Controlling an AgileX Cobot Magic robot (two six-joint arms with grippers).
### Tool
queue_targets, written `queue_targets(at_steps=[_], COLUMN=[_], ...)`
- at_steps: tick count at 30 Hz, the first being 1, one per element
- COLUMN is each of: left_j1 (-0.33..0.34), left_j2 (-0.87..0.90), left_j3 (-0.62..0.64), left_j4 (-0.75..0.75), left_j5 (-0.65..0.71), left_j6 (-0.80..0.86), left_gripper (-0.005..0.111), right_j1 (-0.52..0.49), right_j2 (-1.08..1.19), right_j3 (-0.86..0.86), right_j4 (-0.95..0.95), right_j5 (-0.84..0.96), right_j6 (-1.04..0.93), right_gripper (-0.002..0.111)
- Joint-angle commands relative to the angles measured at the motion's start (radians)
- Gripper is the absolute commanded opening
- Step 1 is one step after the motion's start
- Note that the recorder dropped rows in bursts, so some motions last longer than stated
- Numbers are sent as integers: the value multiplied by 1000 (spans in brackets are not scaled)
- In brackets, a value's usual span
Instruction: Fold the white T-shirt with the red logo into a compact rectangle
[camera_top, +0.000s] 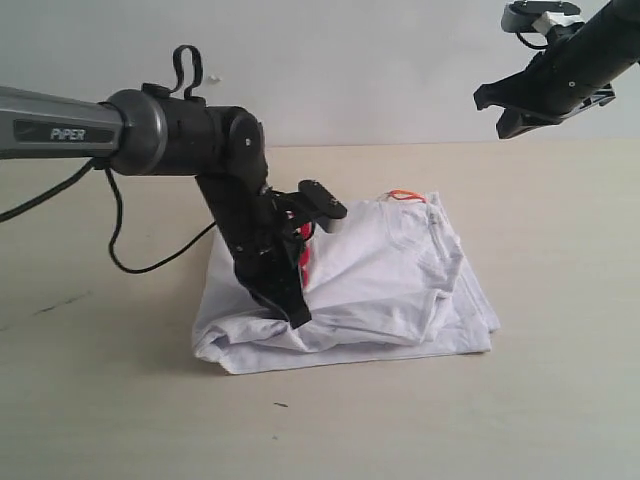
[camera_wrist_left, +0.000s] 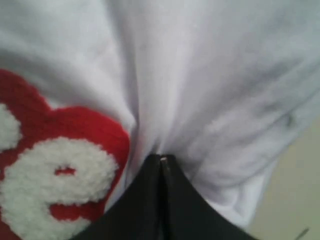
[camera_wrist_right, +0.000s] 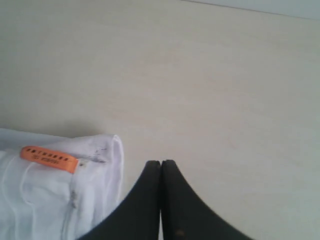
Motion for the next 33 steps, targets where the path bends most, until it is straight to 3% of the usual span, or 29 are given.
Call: queue_targets(at_steps=[1,8,12,19,29,33], left_j1=[52,106,85,34,95,98], left_j2=[-47,-87,-87,-91,-219,-316], left_j3=[126,149,165,167,169,210], left_j4=[81,31,-72,-60,-119,-121], left_j5=[-20,-35,-33,-16,-83,-196], left_j6=[-9,6,92,90,92,89], left_gripper=[0,0,0,0,0,0], right_j1=[0,0,0,0,0,0], right_j2=[-11,-14,-30,-79,-123,-161], right_j3=[-8,-8,-8,-8,-6,5], right_j4=[9,11,11,7,12,19], right_j5=[-8,-11,-32,-34,-11,-47], right_j6=[-8,4,23,23,23,27], right_gripper=[0,0,0,0,0,0])
